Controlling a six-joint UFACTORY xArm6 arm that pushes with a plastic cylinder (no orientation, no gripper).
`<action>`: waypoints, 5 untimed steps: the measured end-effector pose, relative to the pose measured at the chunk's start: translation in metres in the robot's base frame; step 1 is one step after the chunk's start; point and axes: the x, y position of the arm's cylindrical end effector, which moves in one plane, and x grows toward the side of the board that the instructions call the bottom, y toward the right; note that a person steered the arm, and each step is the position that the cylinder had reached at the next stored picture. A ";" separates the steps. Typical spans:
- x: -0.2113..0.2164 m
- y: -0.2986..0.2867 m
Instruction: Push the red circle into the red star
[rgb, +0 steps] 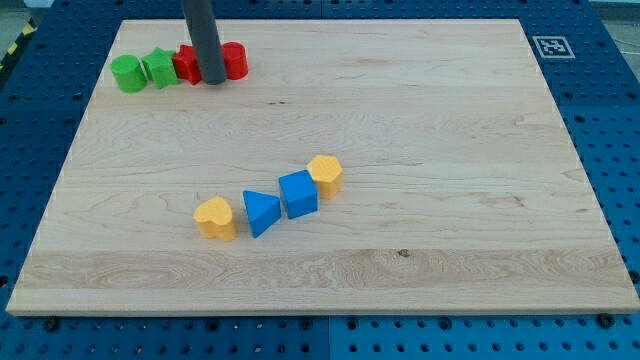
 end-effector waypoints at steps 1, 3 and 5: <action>0.000 0.003; 0.000 0.068; -0.010 0.115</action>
